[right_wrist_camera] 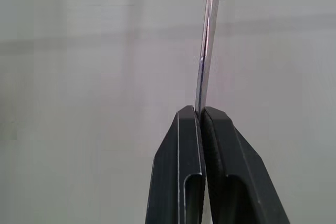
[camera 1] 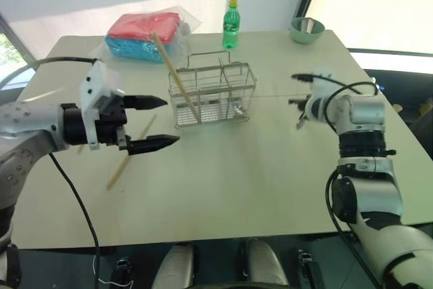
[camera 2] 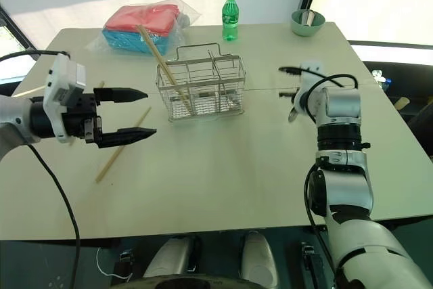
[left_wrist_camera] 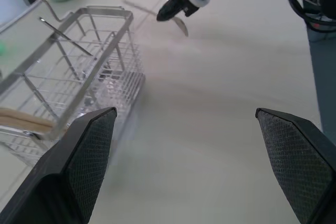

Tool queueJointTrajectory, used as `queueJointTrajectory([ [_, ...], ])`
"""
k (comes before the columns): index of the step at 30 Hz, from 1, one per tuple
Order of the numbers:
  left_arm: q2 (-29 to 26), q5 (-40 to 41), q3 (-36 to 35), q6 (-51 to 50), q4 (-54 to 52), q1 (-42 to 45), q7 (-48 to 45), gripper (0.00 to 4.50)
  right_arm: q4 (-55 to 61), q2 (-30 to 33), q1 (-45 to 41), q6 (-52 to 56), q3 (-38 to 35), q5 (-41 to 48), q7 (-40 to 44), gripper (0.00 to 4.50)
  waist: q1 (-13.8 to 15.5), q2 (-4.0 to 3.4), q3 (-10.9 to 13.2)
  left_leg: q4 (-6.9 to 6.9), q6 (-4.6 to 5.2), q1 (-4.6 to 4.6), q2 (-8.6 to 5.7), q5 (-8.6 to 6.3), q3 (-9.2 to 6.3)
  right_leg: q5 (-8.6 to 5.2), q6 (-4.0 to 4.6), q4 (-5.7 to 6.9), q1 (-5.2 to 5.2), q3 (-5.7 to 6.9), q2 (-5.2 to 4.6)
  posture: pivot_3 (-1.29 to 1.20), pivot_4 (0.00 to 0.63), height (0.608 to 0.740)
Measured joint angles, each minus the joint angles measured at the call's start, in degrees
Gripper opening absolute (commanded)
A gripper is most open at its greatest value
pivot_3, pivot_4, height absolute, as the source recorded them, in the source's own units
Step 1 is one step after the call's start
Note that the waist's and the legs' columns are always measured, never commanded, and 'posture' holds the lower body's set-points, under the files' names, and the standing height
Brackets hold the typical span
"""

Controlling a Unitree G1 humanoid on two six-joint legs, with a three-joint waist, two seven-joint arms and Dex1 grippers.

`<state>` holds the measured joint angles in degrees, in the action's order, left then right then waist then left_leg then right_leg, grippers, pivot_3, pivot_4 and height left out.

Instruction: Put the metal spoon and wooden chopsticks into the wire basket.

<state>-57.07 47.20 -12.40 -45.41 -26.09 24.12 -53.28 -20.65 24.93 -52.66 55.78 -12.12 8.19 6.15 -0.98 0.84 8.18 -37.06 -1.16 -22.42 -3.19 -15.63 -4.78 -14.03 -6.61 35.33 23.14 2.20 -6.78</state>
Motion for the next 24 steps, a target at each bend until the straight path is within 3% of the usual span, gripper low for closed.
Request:
queueJointTrajectory([
  [3,1.0,-1.3,0.1,0.9,1.6,1.3,1.3,4.5,7.9,0.2,0.1,-8.9,-2.5,0.9,0.2,0.06,-0.1,0.03,0.0,0.03,0.0,0.01,0.02,0.0,-0.01,0.0,0.0,0.0,0.0,0.0,0.04,0.0,0.15,0.667],
  [9,2.3,-2.9,0.6,1.9,3.1,3.9,2.3,4.5,16.1,-6.3,-1.9,-17.6,-1.6,5.3,3.2,0.06,-1.0,0.03,0.0,-0.01,0.0,0.07,0.06,0.0,-0.03,0.0,0.0,0.16,0.02,-0.01,0.05,0.0,0.15,0.667],
  [18,2.8,-4.1,2.2,2.0,4.9,5.9,2.1,4.5,8.6,-19.0,-5.4,-26.3,3.8,7.1,3.3,0.06,-1.4,0.1,-0.1,-0.01,0.0,0.06,0.0,0.0,-0.04,-0.01,0.02,0.56,0.23,-0.06,0.0,0.0,0.15,0.667],
  [24,2.8,-4.1,1.6,1.9,4.4,5.3,2.8,4.5,2.2,-21.3,-2.5,-33.5,7.3,4.9,4.8,0.06,-1.4,0.11,0.0,-0.02,-0.01,0.06,0.0,0.0,-0.06,-0.01,0.02,0.66,0.29,-0.08,0.0,0.0,0.15,0.667],
])
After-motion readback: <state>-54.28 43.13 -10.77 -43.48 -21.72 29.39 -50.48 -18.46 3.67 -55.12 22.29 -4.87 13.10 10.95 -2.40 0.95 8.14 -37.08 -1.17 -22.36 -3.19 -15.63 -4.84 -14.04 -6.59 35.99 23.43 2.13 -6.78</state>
